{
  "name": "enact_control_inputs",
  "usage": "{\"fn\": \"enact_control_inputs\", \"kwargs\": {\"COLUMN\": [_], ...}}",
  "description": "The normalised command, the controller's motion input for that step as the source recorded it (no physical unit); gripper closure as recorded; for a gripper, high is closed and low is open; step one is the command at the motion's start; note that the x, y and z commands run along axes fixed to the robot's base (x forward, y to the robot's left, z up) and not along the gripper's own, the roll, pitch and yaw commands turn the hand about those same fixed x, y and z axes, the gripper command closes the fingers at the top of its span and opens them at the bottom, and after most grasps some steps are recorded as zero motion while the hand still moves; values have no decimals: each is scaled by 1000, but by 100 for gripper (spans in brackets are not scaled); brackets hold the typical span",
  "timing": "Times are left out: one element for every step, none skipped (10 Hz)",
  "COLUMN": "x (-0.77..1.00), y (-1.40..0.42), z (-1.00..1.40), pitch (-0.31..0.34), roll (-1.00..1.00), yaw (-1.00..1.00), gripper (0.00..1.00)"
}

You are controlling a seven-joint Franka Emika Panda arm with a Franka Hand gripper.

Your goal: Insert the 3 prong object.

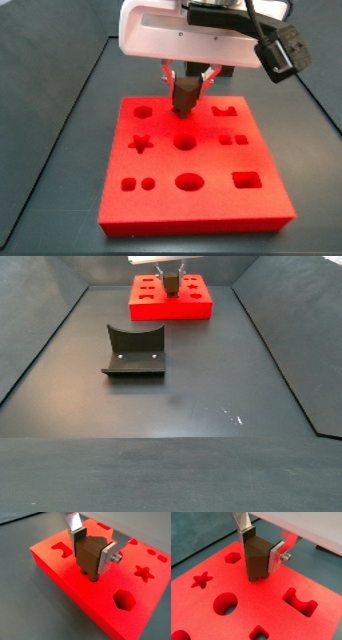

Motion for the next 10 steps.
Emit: {"fn": "enact_control_inputs", "kwargs": {"x": [-29,0,6,180,246,260,129,43,0,0], "y": [0,63,69,289,397,294,100,0,0,0], "z": [-1000,-69,-157,-351,-506,-549,-246,-231,-183,0], "pitch": [-37,0,0,0,147,164,70,4,0,0], "roll": [-56,-69,-146,-154,-14,0,0,0,0,0], "yaw": [-94,0,-17,-171,-577,-691,-263,-103,-94,0], "gripper": [100,100,100,100,100,100,100,100,100,100]}}
